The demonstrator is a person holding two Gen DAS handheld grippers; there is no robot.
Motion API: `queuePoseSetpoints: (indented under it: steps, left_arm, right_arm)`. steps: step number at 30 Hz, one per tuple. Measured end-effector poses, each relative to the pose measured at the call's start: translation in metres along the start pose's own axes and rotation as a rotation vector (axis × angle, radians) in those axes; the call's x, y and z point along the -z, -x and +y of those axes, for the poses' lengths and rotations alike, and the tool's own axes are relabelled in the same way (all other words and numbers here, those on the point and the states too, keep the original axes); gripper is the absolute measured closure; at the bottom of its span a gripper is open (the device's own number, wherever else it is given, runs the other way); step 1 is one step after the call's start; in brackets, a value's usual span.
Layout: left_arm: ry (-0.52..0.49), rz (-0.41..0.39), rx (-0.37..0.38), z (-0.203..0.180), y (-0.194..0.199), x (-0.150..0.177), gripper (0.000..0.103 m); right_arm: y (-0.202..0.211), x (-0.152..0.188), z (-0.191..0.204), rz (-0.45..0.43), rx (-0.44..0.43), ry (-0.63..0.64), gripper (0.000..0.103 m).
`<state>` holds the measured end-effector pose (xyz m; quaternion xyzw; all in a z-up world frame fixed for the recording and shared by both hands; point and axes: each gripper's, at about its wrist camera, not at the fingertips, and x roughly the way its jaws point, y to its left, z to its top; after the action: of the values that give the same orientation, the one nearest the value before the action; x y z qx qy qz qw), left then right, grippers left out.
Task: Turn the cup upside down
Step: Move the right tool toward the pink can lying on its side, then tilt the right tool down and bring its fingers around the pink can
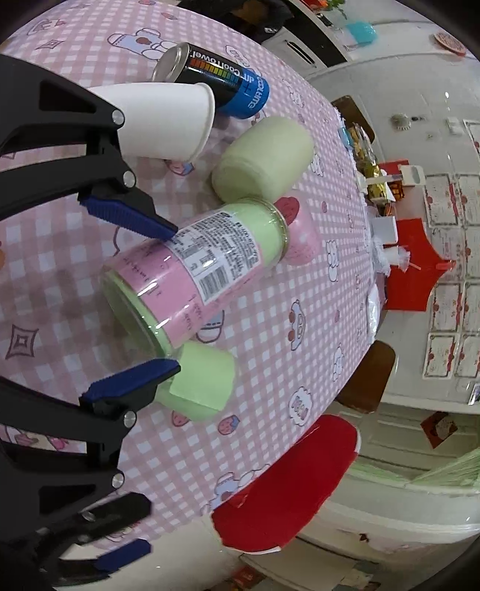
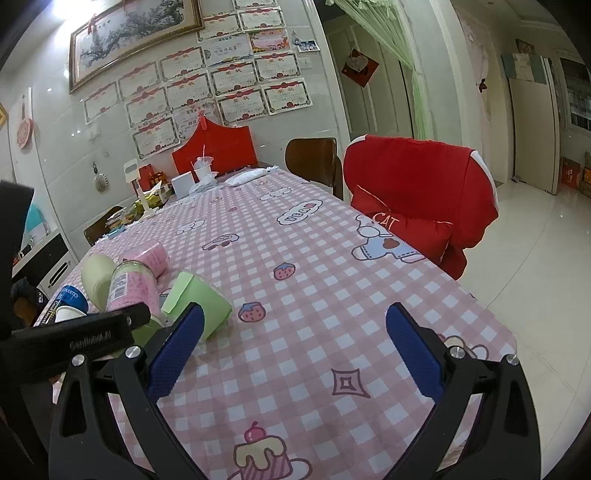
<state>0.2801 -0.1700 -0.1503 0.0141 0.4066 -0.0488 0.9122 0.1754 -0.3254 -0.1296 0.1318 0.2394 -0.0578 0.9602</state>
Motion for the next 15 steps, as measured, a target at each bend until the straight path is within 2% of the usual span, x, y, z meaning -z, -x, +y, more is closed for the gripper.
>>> queuePoseSetpoints:
  steps: [6, 9, 15]
  left_arm:
    - [-0.017, 0.010, -0.070, 0.017, 0.012, 0.014, 0.035]
    - [0.010, -0.014, -0.045, 0.024, 0.016, 0.012, 0.035]
    - [0.002, 0.027, -0.058, 0.022, -0.004, 0.005, 0.035]
  right_arm:
    - [-0.001, 0.000, 0.000, 0.001, -0.009, -0.004, 0.008]
    - [-0.003, 0.001, 0.003, 0.007, -0.019, -0.002, 0.008]
    - [-0.003, 0.004, 0.010, 0.023, -0.037, 0.009, 0.008]
